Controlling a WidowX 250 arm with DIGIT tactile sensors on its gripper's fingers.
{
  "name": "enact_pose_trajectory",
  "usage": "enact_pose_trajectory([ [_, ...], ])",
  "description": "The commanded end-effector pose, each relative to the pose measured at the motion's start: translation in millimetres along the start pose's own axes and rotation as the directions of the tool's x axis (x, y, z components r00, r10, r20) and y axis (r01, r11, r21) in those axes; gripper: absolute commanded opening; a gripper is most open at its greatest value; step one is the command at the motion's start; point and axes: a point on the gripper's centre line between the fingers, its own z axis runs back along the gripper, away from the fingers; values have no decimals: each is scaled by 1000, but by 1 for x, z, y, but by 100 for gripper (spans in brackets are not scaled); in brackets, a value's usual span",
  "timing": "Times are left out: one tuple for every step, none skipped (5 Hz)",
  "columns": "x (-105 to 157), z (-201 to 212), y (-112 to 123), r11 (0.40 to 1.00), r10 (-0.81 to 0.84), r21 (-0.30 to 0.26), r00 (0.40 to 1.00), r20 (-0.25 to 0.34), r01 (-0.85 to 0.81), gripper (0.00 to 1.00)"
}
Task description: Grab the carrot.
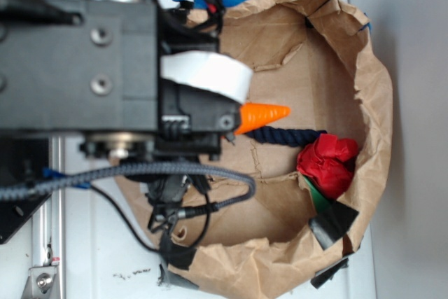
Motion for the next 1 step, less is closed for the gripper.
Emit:
enact_pose_trajectory([
  [39, -3, 3, 1000, 5, 19, 998, 62, -6, 0],
])
